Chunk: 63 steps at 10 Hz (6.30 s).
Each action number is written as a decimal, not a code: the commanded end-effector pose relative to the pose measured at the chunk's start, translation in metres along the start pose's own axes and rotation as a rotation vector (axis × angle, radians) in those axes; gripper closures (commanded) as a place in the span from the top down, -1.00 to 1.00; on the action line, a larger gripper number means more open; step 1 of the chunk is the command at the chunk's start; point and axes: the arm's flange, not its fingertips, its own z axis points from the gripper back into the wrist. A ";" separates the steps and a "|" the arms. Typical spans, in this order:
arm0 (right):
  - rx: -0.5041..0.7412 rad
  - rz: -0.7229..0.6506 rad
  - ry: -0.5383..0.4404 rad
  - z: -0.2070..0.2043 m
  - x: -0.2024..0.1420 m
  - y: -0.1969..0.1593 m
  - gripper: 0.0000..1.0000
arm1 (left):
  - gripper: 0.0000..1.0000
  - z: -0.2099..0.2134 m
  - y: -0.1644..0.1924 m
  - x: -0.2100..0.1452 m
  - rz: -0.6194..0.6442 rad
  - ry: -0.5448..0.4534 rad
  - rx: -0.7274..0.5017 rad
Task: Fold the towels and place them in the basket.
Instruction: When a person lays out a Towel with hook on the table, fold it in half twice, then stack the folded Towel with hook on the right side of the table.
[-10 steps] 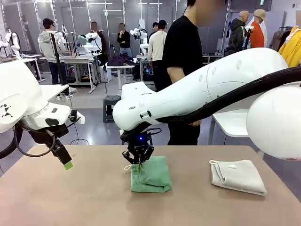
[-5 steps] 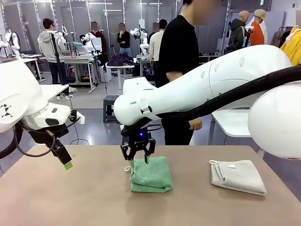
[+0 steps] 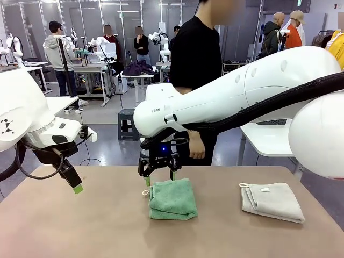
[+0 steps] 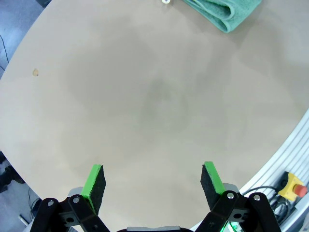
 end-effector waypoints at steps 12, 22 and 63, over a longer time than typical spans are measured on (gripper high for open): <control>-0.012 0.007 -0.001 -0.002 0.000 0.002 1.00 | 1.00 0.001 0.001 0.002 0.008 0.007 0.013; -0.012 0.007 -0.001 -0.002 0.000 0.002 1.00 | 1.00 0.001 0.001 0.002 0.008 0.007 0.013; 0.701 -0.305 -0.085 -0.107 -0.035 -0.186 -1.00 | 1.00 0.001 0.001 0.002 0.008 0.007 0.013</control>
